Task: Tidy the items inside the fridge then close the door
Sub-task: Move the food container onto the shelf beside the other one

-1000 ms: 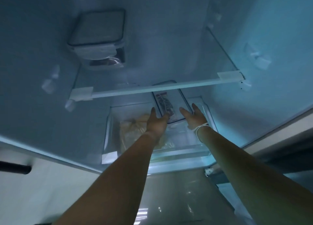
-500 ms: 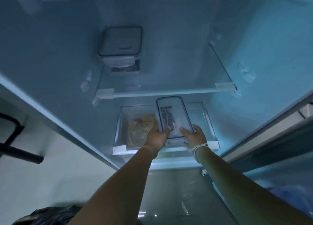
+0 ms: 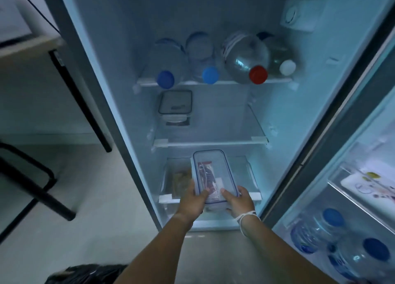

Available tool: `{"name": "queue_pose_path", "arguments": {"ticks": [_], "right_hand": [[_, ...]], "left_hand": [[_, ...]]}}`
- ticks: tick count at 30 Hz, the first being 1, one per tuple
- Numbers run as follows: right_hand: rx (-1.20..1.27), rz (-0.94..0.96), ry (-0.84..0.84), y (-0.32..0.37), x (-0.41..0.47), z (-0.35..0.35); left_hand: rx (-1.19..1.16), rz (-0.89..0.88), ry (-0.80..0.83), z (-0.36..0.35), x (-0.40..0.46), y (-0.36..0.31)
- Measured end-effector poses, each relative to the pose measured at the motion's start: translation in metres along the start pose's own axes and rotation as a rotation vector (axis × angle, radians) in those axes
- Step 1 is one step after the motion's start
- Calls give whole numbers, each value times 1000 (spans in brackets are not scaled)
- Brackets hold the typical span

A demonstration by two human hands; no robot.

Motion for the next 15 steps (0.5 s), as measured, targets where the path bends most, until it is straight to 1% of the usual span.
{"name": "queue_pose_path", "arguments": {"ticks": [7,13,15], "right_hand": [[63,116,22,28,-28,-5],[67,229,-15,52,-23,-6],[84,232,-46,60,-15,-8]], "left_hand": [[48,-90,3,15,-34,-25],[67,-129,-31,16,-38,-56],[60,-147,-46,14,-33,-68]]}}
Point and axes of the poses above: each hand's wrist, its own x-axis towards the middle knuckle, its own z-axis out of the back of the hand, y = z × x, the point moved 2 cm from there along x, towards the middle knuckle, and after that the axes turned 13 degrees about z, right-handed, at the moved point
